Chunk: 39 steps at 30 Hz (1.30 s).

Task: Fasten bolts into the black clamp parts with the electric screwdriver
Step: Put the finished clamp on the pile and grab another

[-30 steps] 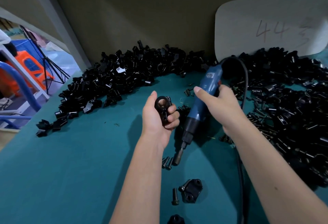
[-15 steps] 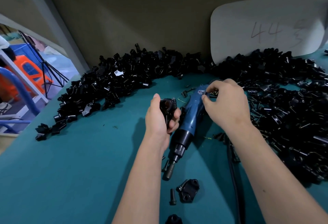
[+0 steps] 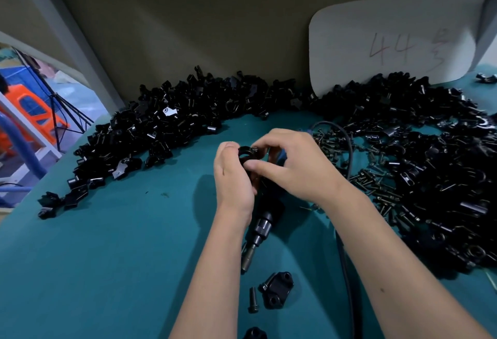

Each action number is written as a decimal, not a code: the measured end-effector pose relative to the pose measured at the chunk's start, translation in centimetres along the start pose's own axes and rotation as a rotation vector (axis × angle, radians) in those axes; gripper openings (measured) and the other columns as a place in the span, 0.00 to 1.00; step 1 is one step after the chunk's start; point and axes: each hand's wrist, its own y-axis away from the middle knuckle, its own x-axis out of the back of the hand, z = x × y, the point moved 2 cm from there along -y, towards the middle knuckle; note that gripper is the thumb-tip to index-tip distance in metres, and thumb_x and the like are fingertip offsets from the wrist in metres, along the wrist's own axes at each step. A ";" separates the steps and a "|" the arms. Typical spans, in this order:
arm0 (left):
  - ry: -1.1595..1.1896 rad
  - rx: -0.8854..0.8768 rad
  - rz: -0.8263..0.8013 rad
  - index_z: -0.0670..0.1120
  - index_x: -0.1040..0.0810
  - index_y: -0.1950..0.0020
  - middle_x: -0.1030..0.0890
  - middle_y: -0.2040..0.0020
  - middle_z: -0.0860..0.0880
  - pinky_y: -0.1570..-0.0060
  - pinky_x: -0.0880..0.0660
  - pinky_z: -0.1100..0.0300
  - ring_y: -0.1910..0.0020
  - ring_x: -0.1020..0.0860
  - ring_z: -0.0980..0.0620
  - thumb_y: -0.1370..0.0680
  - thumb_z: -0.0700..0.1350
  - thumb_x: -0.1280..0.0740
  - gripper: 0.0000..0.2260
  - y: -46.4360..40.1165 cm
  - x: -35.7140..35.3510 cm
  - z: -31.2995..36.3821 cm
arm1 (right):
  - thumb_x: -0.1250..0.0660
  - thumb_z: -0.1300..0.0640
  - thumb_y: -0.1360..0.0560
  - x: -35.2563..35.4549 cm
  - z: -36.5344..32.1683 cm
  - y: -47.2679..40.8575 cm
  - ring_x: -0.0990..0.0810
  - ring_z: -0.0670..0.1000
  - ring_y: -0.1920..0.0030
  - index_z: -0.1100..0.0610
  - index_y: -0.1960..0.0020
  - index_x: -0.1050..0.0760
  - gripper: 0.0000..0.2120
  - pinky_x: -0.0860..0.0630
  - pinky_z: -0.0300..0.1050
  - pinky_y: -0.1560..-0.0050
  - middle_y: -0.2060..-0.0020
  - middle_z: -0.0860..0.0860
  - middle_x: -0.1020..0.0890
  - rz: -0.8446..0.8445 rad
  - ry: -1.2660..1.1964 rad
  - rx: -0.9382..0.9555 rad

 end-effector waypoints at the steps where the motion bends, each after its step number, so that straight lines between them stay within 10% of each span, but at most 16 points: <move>1: -0.024 -0.021 0.007 0.48 0.33 0.57 0.32 0.68 0.51 0.76 0.36 0.58 0.72 0.33 0.53 0.24 0.55 0.45 0.11 0.0 -0.1 0.0 | 0.22 0.50 0.25 0.0 0.0 0.0 0.20 0.49 0.57 0.54 0.51 0.15 0.08 0.24 0.49 0.51 0.58 0.48 0.18 0.005 -0.002 0.001; 10: -0.460 -0.353 0.037 0.52 0.17 0.54 0.17 0.60 0.57 0.52 0.24 0.54 0.57 0.20 0.57 0.18 0.54 0.38 0.12 0.5 -1.4 1.9 | 0.21 0.50 0.27 2.5 0.8 1.0 0.19 0.44 0.61 0.51 0.58 0.18 0.08 0.24 0.39 0.57 0.64 0.44 0.17 0.149 0.017 -0.162; 17: -0.179 -0.087 -0.039 0.46 0.18 0.61 0.20 0.70 0.52 0.57 0.18 0.44 0.67 0.19 0.47 0.19 0.51 0.31 0.14 3.5 -8.8 1.8 | 0.19 0.52 0.29 11.5 1.7 2.5 0.19 0.42 0.63 0.51 0.42 0.16 0.17 0.19 0.44 0.52 0.61 0.46 0.15 0.107 0.104 -0.309; 21: -0.334 -0.152 -0.177 0.49 0.21 0.62 0.23 0.69 0.54 0.64 0.31 0.55 0.67 0.25 0.53 0.17 0.54 0.35 0.16 6.3 -15.5 2.3 | 0.20 0.50 0.28 18.0 2.3 4.9 0.23 0.42 0.70 0.49 0.53 0.16 0.07 0.26 0.42 0.62 0.68 0.48 0.17 0.098 0.249 -0.442; 29: -0.924 -0.461 -0.441 0.49 0.17 0.46 0.22 0.46 0.44 0.40 0.33 0.51 0.40 0.30 0.43 0.12 0.53 0.50 0.22 10.5 -23.6 1.5 | 0.32 0.45 0.20 25.0 4.4 7.0 0.19 0.59 0.49 0.57 0.51 0.13 0.16 0.27 0.47 0.53 0.55 0.57 0.16 -0.123 0.718 -0.811; 35: -0.877 -0.436 -0.518 0.46 0.22 0.56 0.23 0.50 0.41 0.48 0.27 0.47 0.46 0.25 0.39 0.14 0.52 0.43 0.17 7.7 -23.6 1.2 | 0.24 0.48 0.25 26.4 6.2 2.9 0.21 0.56 0.52 0.51 0.52 0.15 0.07 0.30 0.43 0.53 0.55 0.53 0.16 0.003 0.698 -0.719; 39: -0.916 -0.573 -0.517 0.44 0.20 0.44 0.24 0.48 0.43 0.51 0.27 0.49 0.46 0.26 0.41 0.17 0.45 0.40 0.10 7.6 -23.8 0.6 | 0.26 0.55 0.23 24.0 9.9 -2.3 0.19 0.53 0.45 0.49 0.45 0.15 0.07 0.27 0.41 0.47 0.50 0.49 0.16 -0.157 0.686 -0.576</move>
